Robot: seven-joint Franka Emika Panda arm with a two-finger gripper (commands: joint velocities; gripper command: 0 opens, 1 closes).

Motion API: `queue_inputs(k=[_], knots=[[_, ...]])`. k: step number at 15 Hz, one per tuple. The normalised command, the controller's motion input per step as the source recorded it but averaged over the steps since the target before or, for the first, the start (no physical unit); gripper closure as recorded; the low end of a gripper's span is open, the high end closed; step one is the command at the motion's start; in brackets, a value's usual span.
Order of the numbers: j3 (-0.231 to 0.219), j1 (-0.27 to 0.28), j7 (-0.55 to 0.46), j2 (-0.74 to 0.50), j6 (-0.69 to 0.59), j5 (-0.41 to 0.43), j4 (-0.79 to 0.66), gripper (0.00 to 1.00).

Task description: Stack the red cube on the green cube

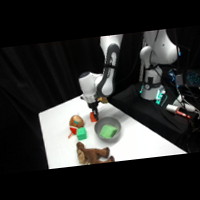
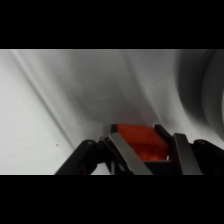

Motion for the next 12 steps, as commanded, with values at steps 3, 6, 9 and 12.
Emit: queue_inputs(k=[3,6,9,12], knots=[[-0.119,0.09,-0.02,-0.27,-0.33,-0.154,0.09,0.66],[-0.067,0.062,-0.06,-0.28,-0.56,-0.14,0.17,0.66],[-0.014,0.052,-0.09,-0.27,-0.57,-0.114,0.17,0.66],[0.002,0.056,-0.08,-0.19,-0.48,-0.134,0.21,0.66]])
